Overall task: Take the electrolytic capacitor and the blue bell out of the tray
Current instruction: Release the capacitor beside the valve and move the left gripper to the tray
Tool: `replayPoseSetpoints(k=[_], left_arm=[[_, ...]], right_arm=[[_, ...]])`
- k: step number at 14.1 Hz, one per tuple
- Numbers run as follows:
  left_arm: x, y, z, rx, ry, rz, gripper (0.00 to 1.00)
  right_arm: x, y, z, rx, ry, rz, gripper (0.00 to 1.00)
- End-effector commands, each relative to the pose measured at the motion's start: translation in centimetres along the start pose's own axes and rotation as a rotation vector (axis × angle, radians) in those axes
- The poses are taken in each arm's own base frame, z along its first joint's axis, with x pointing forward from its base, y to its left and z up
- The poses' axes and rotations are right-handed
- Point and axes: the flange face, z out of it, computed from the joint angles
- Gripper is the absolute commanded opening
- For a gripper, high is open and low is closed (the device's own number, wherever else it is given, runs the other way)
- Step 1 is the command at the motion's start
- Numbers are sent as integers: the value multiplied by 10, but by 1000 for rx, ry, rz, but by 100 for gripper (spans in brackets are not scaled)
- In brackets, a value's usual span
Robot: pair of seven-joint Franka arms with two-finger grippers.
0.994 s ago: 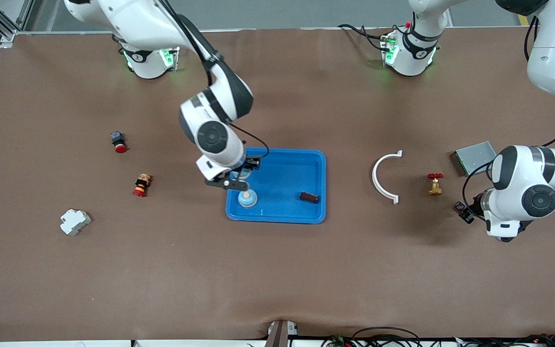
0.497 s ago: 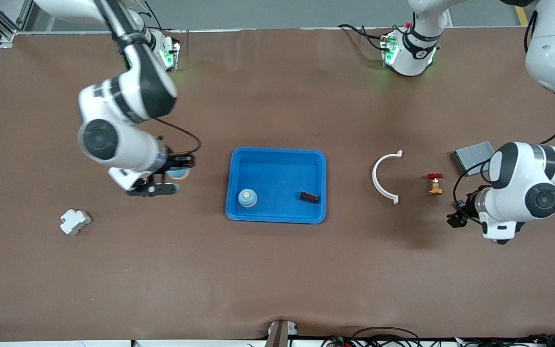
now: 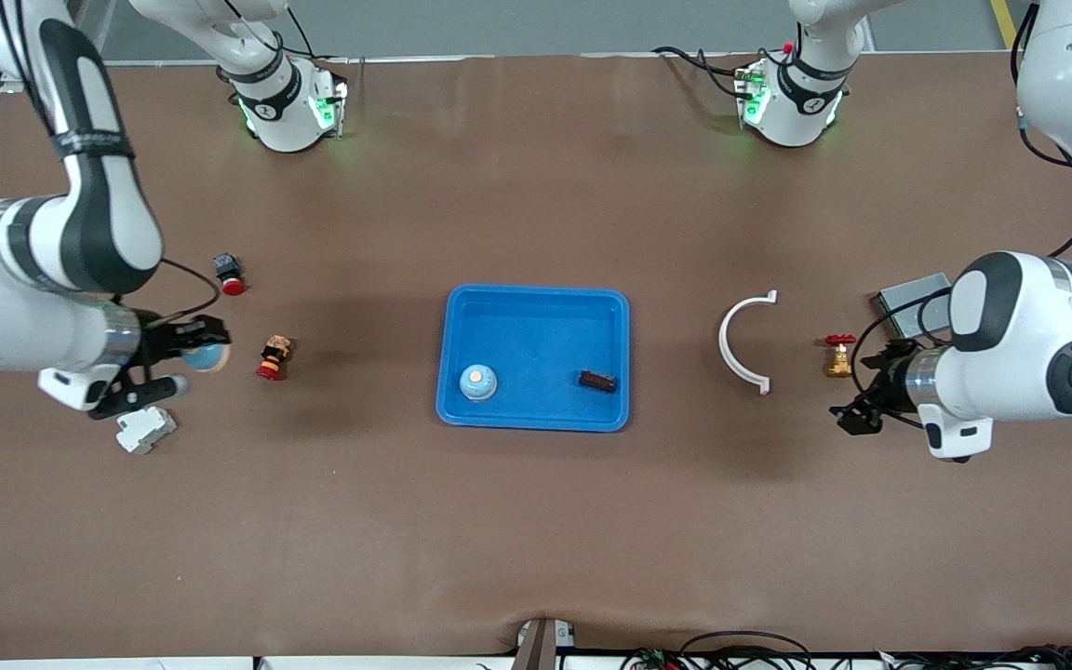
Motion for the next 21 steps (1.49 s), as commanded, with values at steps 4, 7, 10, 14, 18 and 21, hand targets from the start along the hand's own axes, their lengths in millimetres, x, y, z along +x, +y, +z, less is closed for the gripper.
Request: replayPoseSetpoints(k=[4, 7, 10, 14, 18, 21], left_arm=[[-103, 60, 2, -15, -7, -64, 100], [-148, 93, 18, -79, -3, -119, 100], [-166, 113, 40, -143, -20, -175, 100], [-209, 137, 83, -186, 36, -205, 100], [-243, 151, 116, -221, 47, -230, 98], [-267, 153, 139, -198, 61, -246, 94]], right_arm=[[5, 69, 51, -75, 34, -128, 20], [2, 71, 81, -113, 77, -137, 20], [2, 94, 118, -109, 80, -166, 21], [2, 100, 142, -96, 67, -174, 21], [5, 94, 153, -86, 51, -184, 22], [5, 95, 159, -81, 43, -184, 22]])
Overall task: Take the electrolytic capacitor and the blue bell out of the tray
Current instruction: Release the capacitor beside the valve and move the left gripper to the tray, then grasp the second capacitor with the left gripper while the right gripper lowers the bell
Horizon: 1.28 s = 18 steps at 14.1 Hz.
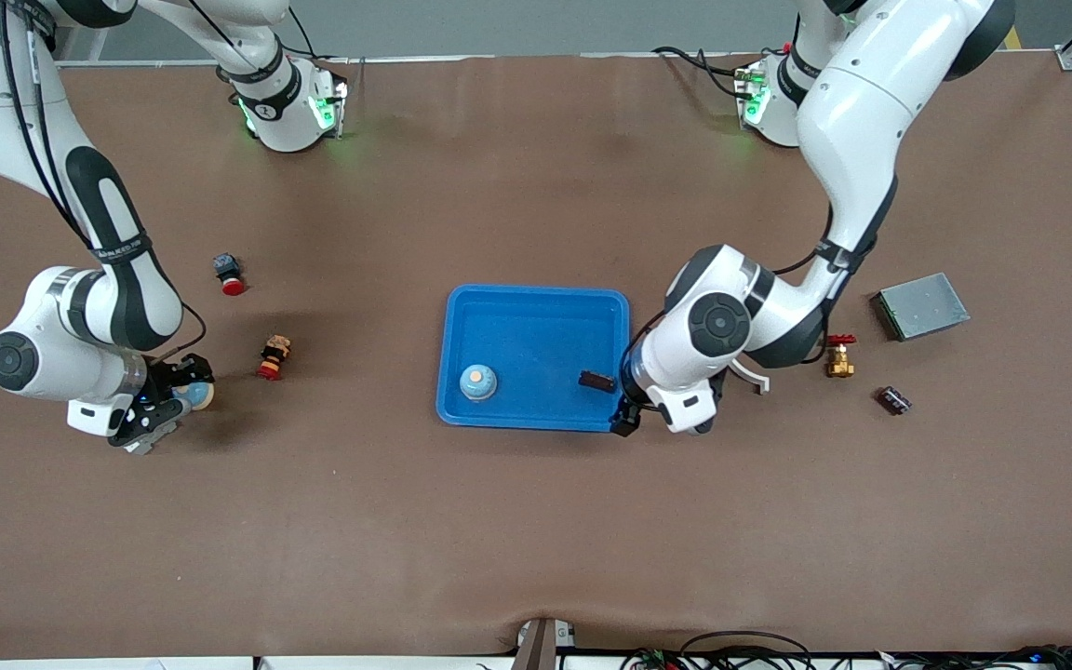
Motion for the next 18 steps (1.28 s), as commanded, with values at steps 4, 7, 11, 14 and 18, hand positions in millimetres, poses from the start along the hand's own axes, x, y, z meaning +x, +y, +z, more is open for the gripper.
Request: replayPoseSetpoints(k=[4, 7, 11, 14, 18], left_arm=[[-28, -8, 50, 7, 88, -25, 94], [-29, -11, 62, 16, 91, -31, 94], [-38, -17, 75, 29, 94, -14, 79], [-36, -17, 77, 30, 94, -13, 59], [-36, -17, 76, 29, 94, -3, 22]], right_arm=[[1, 1, 7, -9, 2, -17, 30], [2, 1, 9, -9, 2, -17, 33], [2, 3, 9, -8, 6, -12, 83], [-2, 8, 8, 6, 6, 13, 100], [1, -3, -22, 64, -22, 73, 100]])
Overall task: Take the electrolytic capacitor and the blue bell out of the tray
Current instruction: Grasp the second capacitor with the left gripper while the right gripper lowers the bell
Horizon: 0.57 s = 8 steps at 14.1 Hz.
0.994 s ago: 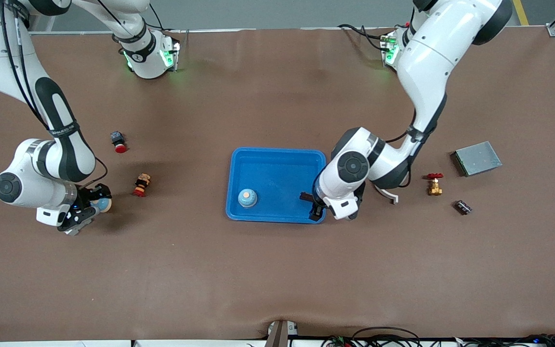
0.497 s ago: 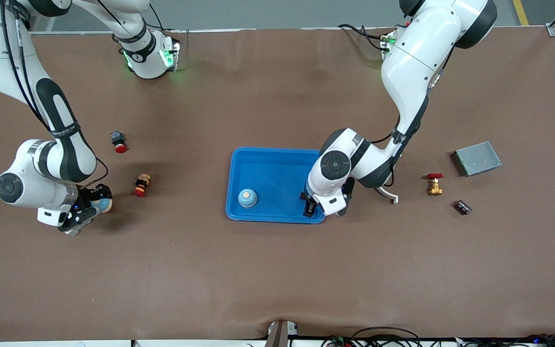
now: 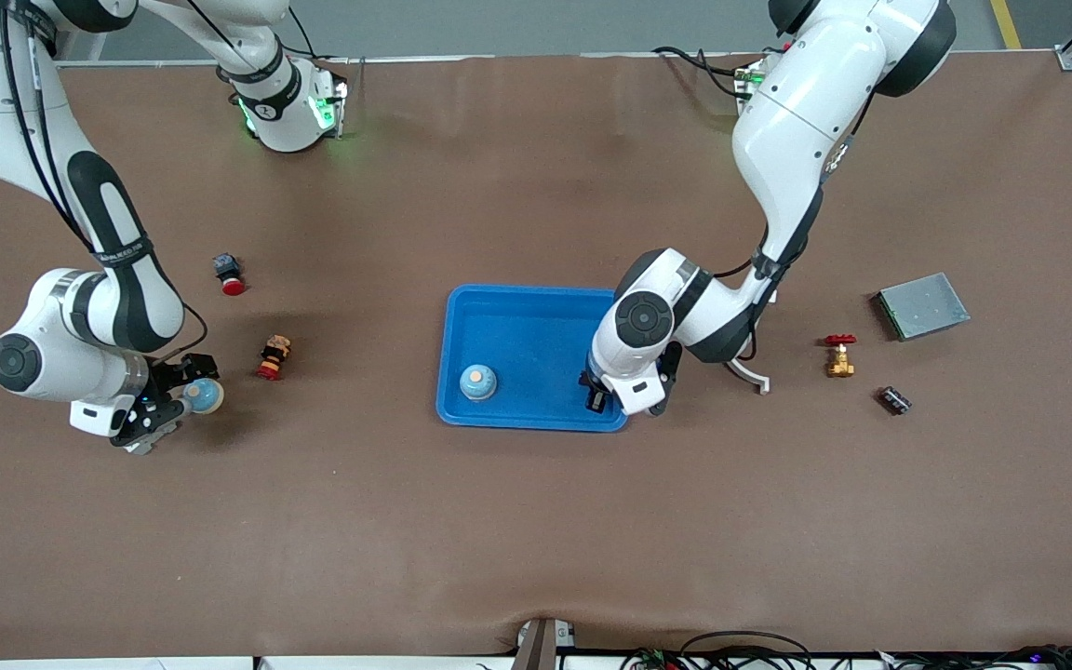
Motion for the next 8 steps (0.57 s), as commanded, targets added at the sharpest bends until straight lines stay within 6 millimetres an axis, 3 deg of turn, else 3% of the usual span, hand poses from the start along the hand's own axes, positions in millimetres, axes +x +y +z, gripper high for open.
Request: replayPoseSetpoints(k=[1, 2, 6, 8], left_arm=[[-3, 5, -2, -23, 6, 5, 8], [-3, 5, -5, -26, 6, 5, 0], [3, 13, -17, -47, 0, -7, 0], [5, 21, -40, -77, -2, -10, 0]], right_arm=[[3, -11, -36, 79, -7, 105, 100], [7, -19, -47, 109, -7, 161, 100], [32, -71, -92, 111, -28, 340, 100], [47, -104, -109, 113, -13, 450, 100]])
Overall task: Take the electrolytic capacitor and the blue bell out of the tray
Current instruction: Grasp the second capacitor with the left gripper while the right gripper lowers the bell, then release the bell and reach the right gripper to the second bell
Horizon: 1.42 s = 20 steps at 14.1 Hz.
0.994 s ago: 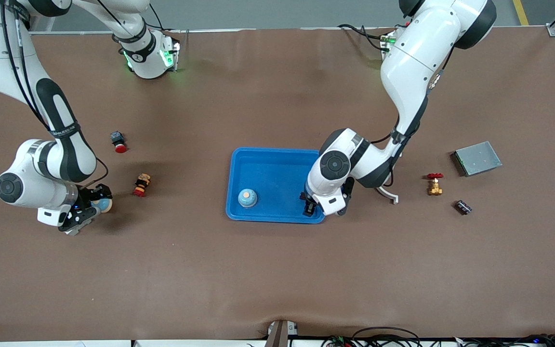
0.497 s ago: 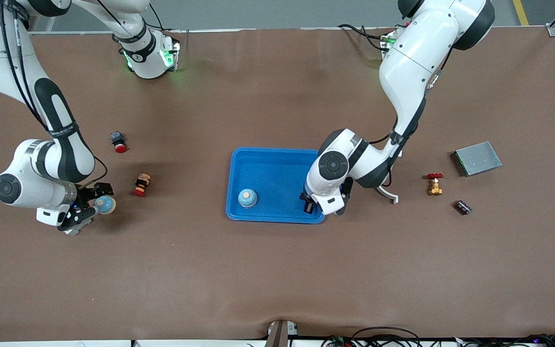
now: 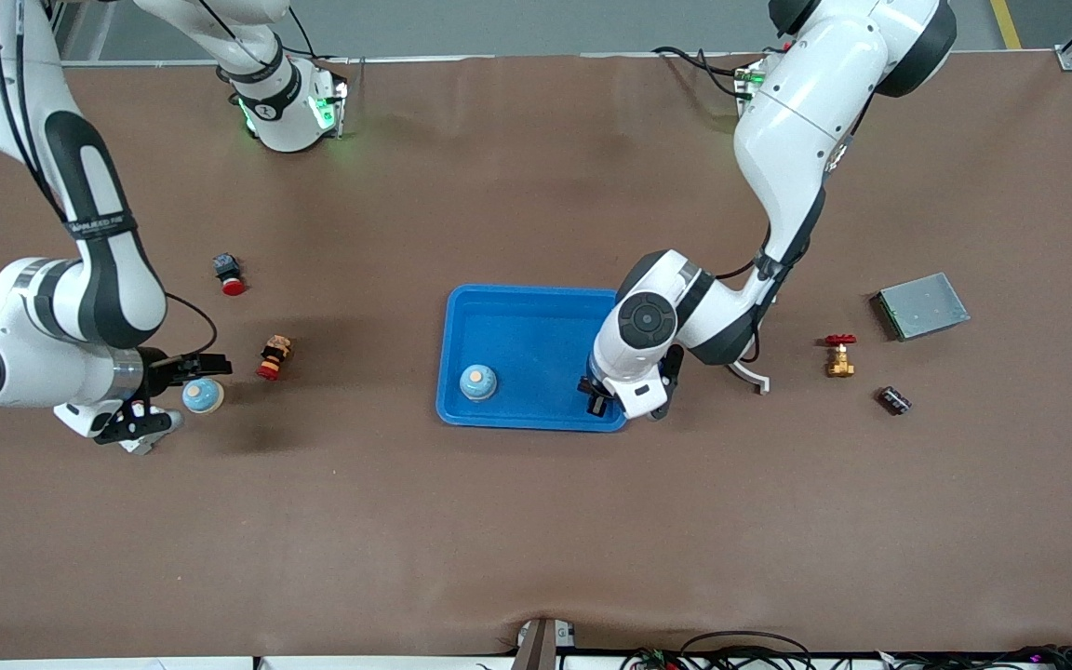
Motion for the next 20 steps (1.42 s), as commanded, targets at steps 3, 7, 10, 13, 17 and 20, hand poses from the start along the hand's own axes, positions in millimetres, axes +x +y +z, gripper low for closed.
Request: replayPoseSetpoints(k=[3, 7, 10, 13, 17, 20], left_arm=[[22, 20, -57, -72, 3, -30, 0], [36, 17, -87, -24, 33, -44, 0], [49, 8, -105, 67, 74, -9, 0], [72, -5, -117, 187, 104, 38, 0], [104, -15, -126, 274, 116, 52, 0], [119, -20, -126, 291, 114, 39, 0]], right_arm=[[2, -90, -22, 22, 28, 233, 100], [12, -165, -34, 30, 82, 404, 100], [16, -232, -41, 45, 147, 485, 100], [22, -276, -19, 45, 169, 503, 100], [34, -319, 2, 54, 190, 552, 100], [45, -347, 24, 50, 186, 582, 100]])
